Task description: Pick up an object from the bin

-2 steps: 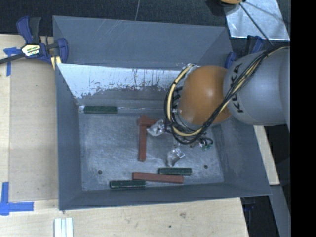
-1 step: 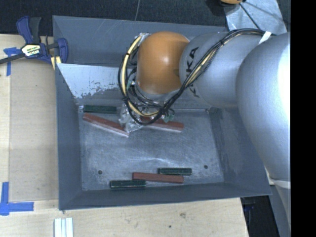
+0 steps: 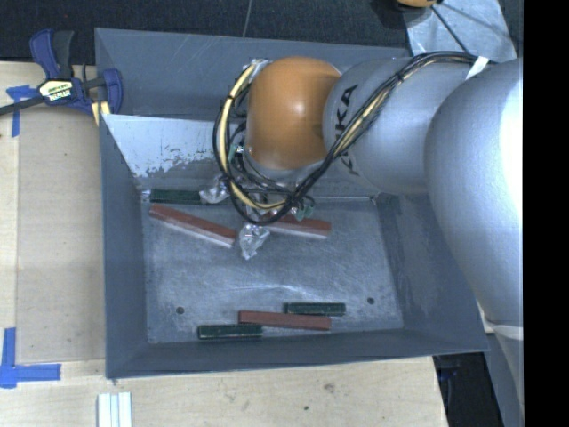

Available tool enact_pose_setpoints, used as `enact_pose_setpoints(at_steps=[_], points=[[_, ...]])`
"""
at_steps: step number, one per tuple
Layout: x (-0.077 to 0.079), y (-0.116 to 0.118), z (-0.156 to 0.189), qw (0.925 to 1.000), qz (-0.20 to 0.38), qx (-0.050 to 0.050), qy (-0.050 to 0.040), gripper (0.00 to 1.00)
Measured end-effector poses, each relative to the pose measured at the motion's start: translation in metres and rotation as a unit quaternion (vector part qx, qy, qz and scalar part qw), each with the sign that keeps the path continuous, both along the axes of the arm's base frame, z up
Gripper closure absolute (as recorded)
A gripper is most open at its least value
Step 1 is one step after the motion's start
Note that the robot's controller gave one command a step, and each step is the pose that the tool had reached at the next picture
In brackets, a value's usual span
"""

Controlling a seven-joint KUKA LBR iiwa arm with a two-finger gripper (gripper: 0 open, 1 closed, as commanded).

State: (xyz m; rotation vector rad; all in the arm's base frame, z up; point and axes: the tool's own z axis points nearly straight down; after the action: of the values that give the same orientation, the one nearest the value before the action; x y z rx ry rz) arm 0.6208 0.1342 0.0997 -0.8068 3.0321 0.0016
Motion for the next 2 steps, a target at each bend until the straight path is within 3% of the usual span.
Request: enact_pose_setpoints(at_steps=[1, 2], points=[[0.000, 0.000, 0.000, 1.0000, 0.000, 0.000, 0.0000, 0.00], [-0.012, 0.009, -0.022, 0.9999, -0.016, 0.000, -0.0001, 0.00]])
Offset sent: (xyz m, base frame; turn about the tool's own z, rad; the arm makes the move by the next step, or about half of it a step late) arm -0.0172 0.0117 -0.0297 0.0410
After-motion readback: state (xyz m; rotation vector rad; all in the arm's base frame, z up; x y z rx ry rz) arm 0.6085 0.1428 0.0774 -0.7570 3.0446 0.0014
